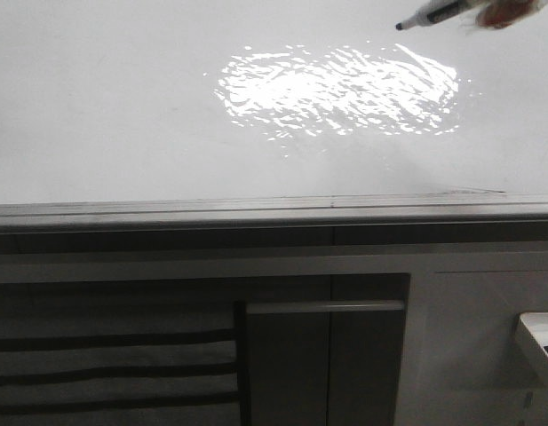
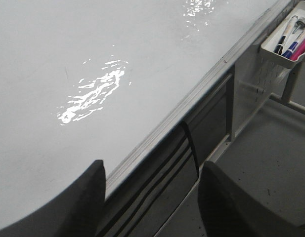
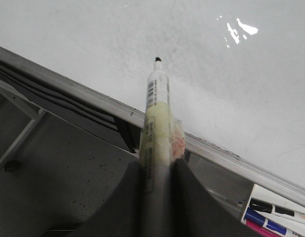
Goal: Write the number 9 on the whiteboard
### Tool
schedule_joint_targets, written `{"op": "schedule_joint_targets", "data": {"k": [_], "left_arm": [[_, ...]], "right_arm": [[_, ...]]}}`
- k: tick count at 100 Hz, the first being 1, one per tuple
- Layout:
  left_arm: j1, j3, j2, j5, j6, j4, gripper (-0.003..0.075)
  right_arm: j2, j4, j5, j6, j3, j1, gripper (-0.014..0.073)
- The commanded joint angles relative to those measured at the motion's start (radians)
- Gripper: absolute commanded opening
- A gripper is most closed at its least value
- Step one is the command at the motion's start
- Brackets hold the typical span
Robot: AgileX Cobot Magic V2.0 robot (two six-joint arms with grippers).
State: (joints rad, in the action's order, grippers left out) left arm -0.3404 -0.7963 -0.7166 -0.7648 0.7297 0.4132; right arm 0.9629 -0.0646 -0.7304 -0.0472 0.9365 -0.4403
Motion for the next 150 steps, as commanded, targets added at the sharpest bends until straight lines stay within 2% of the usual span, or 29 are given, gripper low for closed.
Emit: {"op": "schedule_joint_targets", "data": {"k": [1, 20, 53, 64, 77, 88, 105, 140, 150], "left_arm": [[0.006, -0.015, 0.003, 0.088, -0.015, 0.045, 0.0386], [0.006, -0.015, 0.001, 0.1, -0.015, 0.072, 0.0386], [0.006, -0.015, 0.001, 0.115, -0.015, 0.074, 0.0386], [0.006, -0.015, 0.001, 0.119, -0.015, 0.075, 0.0386], [0.006, -0.015, 0.001, 0.121, -0.015, 0.075, 0.0386], [0.006, -0.015, 0.001, 0.124, -0.015, 0.075, 0.0386], [0.006, -0.015, 0.001, 0.141, -0.015, 0.075, 0.0386], [0.006, -0.015, -0.003, 0.149, -0.015, 0.075, 0.0386], [0.006, -0.015, -0.003, 0.15, -0.015, 0.075, 0.0386]], "right_arm": [[-0.008, -0.011, 0.109, 0.003, 0.004, 0.007, -0.0046], [0.05, -0.045, 0.131, 0.003, 0.004, 0.007, -0.0046], [0.206, -0.041, 0.283, 0.003, 0.042, 0.007, -0.0046], [0.283, -0.041, 0.274, -0.003, 0.106, 0.005, -0.0046], [0.365, -0.041, 0.177, -0.017, 0.143, -0.011, -0.0046], [0.371, 0.014, 0.097, -0.02, 0.143, -0.009, -0.0046], [0.318, 0.032, 0.162, 0.003, 0.15, 0.039, -0.0046], [0.312, 0.028, 0.116, 0.003, 0.177, 0.037, -0.0046], [0.314, -0.013, 0.103, 0.003, 0.165, 0.033, -0.0046]]}}
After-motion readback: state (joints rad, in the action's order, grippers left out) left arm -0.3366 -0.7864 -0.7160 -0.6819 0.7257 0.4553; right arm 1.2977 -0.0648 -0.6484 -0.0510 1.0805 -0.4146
